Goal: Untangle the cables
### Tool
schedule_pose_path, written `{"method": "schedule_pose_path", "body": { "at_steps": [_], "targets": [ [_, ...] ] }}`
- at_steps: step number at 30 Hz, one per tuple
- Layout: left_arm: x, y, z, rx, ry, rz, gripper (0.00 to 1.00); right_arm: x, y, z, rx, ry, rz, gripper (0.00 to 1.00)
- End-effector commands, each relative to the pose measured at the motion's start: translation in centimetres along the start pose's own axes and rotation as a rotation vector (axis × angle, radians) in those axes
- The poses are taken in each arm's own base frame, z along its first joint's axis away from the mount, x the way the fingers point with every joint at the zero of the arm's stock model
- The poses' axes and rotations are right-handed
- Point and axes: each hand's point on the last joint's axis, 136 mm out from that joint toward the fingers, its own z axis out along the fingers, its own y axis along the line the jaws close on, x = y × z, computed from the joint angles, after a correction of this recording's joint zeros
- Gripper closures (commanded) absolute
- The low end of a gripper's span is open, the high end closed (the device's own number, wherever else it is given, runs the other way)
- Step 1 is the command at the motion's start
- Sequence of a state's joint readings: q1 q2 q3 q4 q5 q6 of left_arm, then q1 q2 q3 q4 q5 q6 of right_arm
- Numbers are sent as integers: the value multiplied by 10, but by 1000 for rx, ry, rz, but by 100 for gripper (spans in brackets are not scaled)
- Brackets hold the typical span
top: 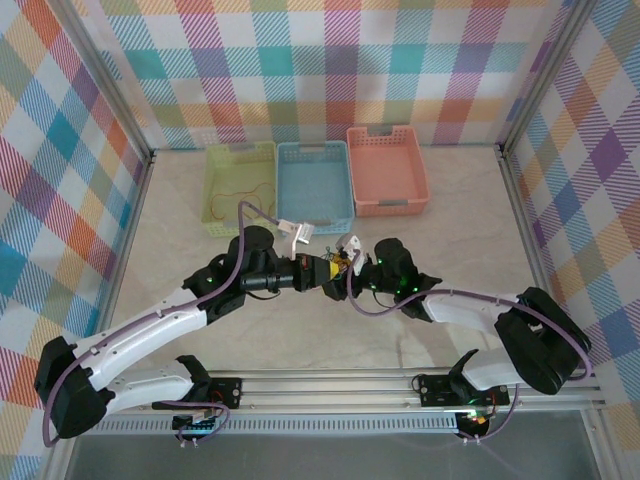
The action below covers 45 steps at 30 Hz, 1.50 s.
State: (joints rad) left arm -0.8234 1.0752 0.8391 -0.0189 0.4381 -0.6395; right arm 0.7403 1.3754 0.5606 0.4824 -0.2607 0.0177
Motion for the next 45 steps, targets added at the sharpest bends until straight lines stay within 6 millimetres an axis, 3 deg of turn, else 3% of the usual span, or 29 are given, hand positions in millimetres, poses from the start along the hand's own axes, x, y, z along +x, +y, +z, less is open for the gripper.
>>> {"method": "schedule_pose_path", "body": {
  "at_steps": [1, 12, 23, 30, 34, 40, 45],
  "targets": [
    [-15, -42, -15, 119, -37, 36, 100, 4, -13, 5, 72, 44, 12, 26],
    [-32, -83, -64, 166, -123, 66, 100, 8, -25, 7, 134, 69, 37, 34],
    [-43, -97, -110, 80, -204, 149, 100, 14, -40, 7, 205, 95, 67, 37],
    [-65, -113, -140, -18, -256, 257, 100, 14, -41, 8, 203, 98, 75, 38],
    [-68, -105, -136, -57, -256, 264, 100, 11, -38, 6, 188, 82, 68, 37],
    [-61, -78, -117, -119, -227, 239, 100, 5, -31, 0, 165, 37, 50, 30],
    [-48, -48, -95, -179, -174, 210, 100, -8, -10, -9, 61, -49, 2, 22]
  ]
}}
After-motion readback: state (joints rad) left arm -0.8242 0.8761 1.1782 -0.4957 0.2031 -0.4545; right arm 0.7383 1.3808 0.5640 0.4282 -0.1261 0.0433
